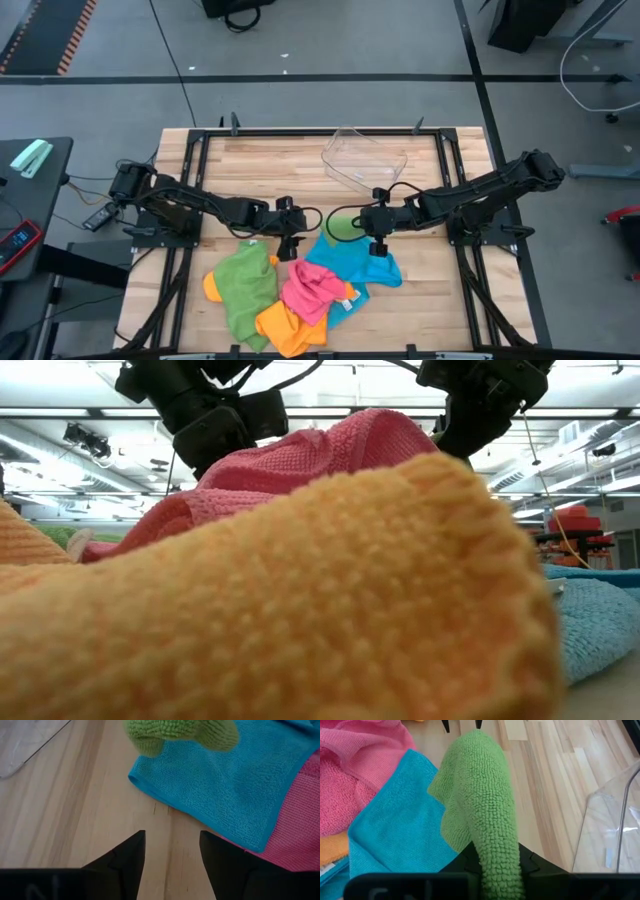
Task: Fold microfiber towels
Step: Put the top green towel into the transparent bin
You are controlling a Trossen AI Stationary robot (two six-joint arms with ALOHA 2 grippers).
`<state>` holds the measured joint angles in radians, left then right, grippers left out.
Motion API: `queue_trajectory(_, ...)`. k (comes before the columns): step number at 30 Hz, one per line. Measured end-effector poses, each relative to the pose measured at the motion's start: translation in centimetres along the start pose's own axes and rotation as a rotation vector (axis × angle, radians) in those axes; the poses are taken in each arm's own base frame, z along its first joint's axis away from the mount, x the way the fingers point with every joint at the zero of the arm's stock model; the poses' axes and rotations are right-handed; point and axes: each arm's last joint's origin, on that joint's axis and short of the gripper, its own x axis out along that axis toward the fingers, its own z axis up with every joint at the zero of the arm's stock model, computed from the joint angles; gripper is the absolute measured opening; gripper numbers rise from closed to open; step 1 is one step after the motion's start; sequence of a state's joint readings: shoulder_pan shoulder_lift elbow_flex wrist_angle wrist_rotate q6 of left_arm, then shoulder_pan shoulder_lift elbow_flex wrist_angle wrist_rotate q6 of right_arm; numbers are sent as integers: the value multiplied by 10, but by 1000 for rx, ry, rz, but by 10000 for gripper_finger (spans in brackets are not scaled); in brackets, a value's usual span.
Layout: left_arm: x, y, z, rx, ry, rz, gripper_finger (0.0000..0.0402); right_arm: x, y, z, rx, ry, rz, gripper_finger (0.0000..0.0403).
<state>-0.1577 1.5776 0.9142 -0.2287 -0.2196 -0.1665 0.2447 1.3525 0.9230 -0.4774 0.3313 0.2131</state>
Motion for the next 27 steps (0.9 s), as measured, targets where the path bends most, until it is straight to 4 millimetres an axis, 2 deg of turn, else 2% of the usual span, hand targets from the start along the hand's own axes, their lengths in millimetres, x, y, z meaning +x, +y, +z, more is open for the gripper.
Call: queue_trajectory(27,0,0,0,-14,4,1,188,0,0,0,-2,1,0,55)
